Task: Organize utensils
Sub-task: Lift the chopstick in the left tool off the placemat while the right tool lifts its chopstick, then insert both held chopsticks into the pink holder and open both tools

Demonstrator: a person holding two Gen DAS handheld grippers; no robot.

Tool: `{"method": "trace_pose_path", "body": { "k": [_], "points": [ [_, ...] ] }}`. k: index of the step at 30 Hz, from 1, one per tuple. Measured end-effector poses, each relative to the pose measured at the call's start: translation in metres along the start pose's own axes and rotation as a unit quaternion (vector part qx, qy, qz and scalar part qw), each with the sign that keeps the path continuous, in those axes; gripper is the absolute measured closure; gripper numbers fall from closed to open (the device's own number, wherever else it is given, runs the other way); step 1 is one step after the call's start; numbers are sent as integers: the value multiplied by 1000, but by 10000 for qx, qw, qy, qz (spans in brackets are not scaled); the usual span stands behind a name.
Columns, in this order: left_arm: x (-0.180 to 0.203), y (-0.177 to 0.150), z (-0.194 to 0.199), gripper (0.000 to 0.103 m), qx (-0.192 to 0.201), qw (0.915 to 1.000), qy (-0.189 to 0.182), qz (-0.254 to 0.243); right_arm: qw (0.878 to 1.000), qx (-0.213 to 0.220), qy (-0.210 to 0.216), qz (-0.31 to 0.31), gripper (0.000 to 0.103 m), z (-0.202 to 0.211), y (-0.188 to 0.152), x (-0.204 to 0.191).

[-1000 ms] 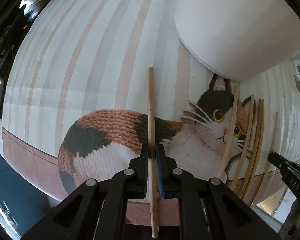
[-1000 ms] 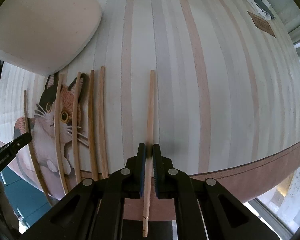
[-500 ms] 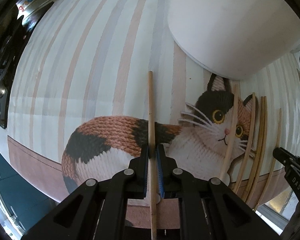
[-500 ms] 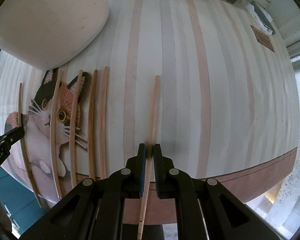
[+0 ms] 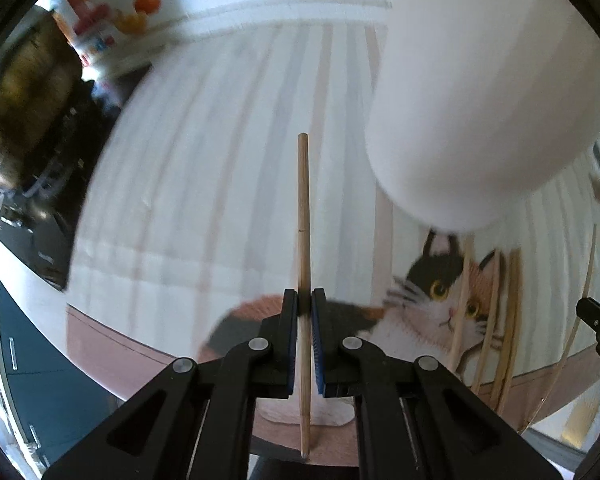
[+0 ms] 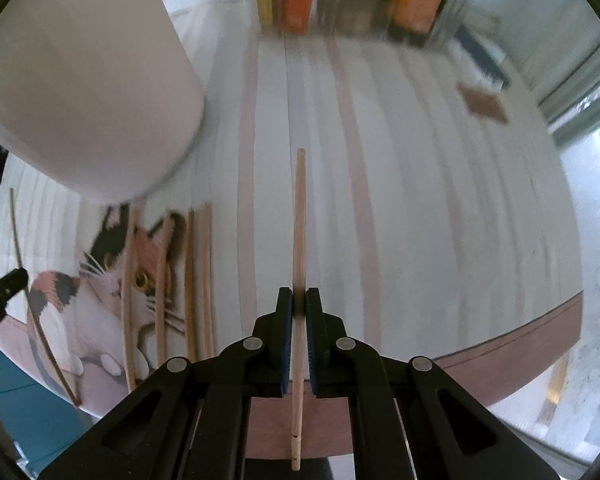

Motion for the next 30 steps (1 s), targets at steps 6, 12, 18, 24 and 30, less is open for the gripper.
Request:
{"method": "trace_pose_path", "body": {
  "k": [6,12,18,24,30],
  "points": [
    [-24,14,47,99,539,9980,-135,311,9985,507,202,29,96,42,12,1],
    [-49,34,97,99,1163,9911,-260,586,9935,1032,473,-103,97,88,27,10],
    [-57,57,165,99,1890,9785,-424,702,9816,1647,938,-225,97,148,54,8],
    [-60,80,238,99,2574,9622,-583,671,9611,2263,1556,-309,97,221,91,4],
    [-59,104,297,99,2963,9485,-968,574,9391,2793,1964,-385,97,278,131,-5]
  ]
}}
Point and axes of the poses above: each gripper's, at about its wrist camera, not at the fingertips, and z roughly against the way its jaws point, x to its right, y to its top, the point moved 3 cm from there along -z, roughly the way its jaws point, and after that the axes turned 6 degrees about -z, right-handed, at the moved point
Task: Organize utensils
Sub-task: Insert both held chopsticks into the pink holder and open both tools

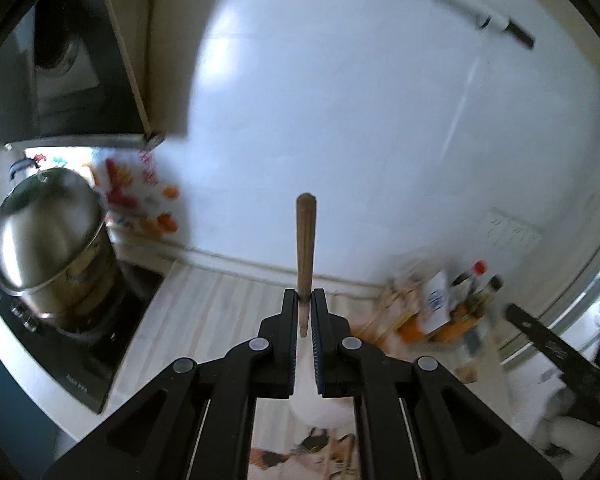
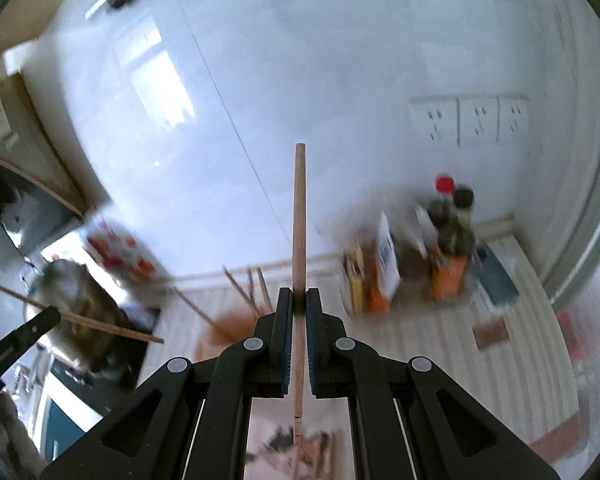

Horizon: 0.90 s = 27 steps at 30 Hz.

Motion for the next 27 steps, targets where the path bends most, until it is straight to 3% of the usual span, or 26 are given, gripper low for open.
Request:
{"method": "trace_pose_path", "body": {
  "k": [5,11,21,27],
  "points": [
    [19,18,-1,99,-22,9995,-304,-68,9993,221,221,-184,97,-12,35,-16],
    [32,11,-42,99,-470,9979,-448,45,9988,247,258,-322,97,-52,47,-27],
    [32,-20,-133,99,-1378,9899,-334,82,9990,154,100,-407,97,-121,36,-24],
    [37,-29,-142,96,-1742,9820,-717,175,9992,-328,190,-148,96,-143,17,-28]
  ]
}}
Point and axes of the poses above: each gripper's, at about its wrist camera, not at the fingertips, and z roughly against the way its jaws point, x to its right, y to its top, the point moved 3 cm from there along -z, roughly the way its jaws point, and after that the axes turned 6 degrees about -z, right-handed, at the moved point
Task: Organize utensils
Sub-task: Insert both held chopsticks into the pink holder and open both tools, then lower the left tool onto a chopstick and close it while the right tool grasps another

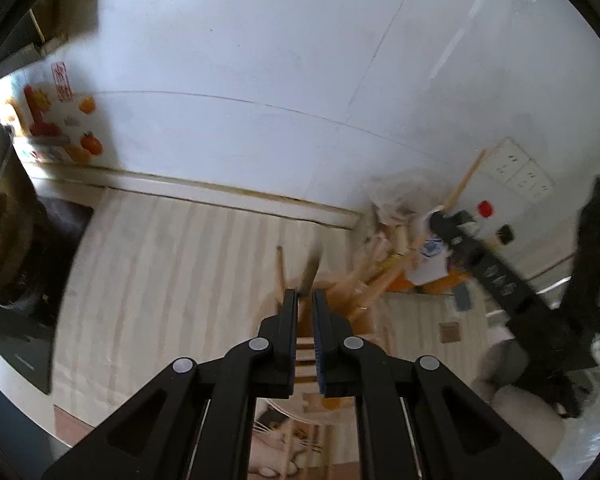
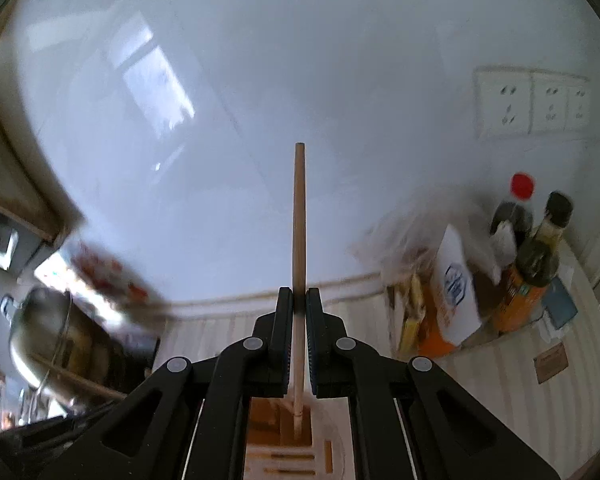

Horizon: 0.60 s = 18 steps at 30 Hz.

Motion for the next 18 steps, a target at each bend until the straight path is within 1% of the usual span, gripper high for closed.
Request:
{"method": "trace_pose_path", "body": {
  "k": [1,2,3,4,5,6,7,9,10,11,13,16,18],
  "points": [
    [1,0,4,95,29,10000,27,-27,9999,-141,27,9,95,-2,-2,1],
    [2,0,10,91,96,9999,104,-71,9997,-226,1,6,95,-2,-4,2],
    [2,-1,15,87,166,9996,219,-117,9996,-263,-27,-18,93,-1,-5,5],
    [2,-1,20,69,200,9992,299,-145,9996,-252,-52,-68,85,3,-6,9],
    [1,-2,24,48,269,9989,365,-154,9997,-236,-69,-84,80,7,-6,12],
    [-2,-3,30,38,378,9982,453,-123,9996,-209,-119,-114,68,12,-7,15],
    [-5,-4,35,28,459,9975,530,-96,9996,-173,-140,-167,61,18,-9,19],
    [-12,-9,40,26,595,9959,681,-69,9996,-125,-163,-202,58,29,-12,25],
    [-16,-13,41,22,617,9951,771,-60,9994,-101,-232,-220,57,35,-14,28],
    [-22,-14,39,12,619,9945,841,-30,9994,-87,-227,-230,55,40,-16,31],
    [-30,-23,36,0,655,9931,969,-3,9993,-62,-253,-268,40,52,-23,37],
    [-42,-40,26,0,512,9909,1246,-37,9989,-16,-295,-368,33,67,-32,48],
    [-47,-53,16,0,375,9909,1288,-37,9987,-6,-327,-396,30,74,-40,55]
  ]
}}
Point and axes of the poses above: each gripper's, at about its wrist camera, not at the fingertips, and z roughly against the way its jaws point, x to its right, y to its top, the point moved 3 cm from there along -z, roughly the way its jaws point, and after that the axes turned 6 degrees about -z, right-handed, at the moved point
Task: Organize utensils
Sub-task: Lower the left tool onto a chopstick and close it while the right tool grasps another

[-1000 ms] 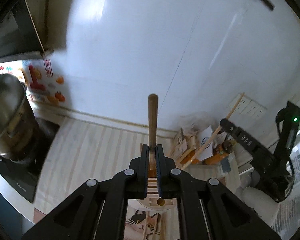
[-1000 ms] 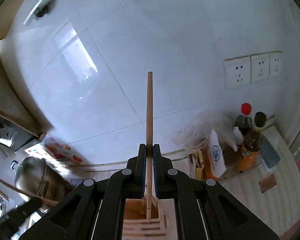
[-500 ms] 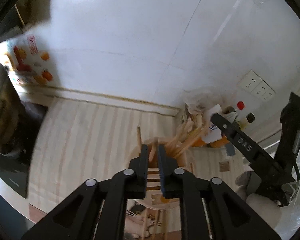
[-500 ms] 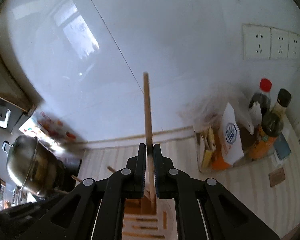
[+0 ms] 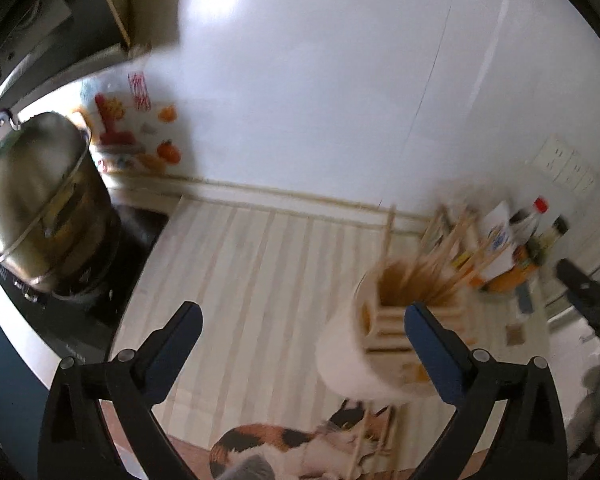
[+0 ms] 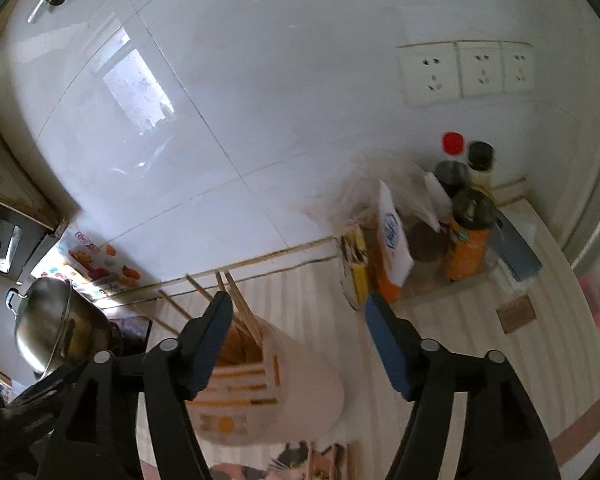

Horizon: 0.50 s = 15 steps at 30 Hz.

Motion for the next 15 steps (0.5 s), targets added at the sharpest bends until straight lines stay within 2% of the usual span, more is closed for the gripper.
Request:
{"method": "trace_pose_path", "body": {
  "k": [3,5,8,12,15],
  "points": [
    [-3,-24,-17,0,-195,9996,157,-108,9999,-16,-125,38,21,5,-18,13],
    [-2,-43,-28,0,-400,9983,347,-235,9994,-143,-277,122,21,1,-34,22],
    [1,-79,-55,0,-874,9943,471,-386,9970,-590,-488,97,21,-14,-65,42],
    [8,-119,-82,0,-1291,9881,564,-624,9897,-1243,-709,-22,21,-41,-111,66],
    [18,-146,-102,0,-1566,9822,577,-859,9807,-1748,-872,-94,30,-63,-145,86]
  ]
}}
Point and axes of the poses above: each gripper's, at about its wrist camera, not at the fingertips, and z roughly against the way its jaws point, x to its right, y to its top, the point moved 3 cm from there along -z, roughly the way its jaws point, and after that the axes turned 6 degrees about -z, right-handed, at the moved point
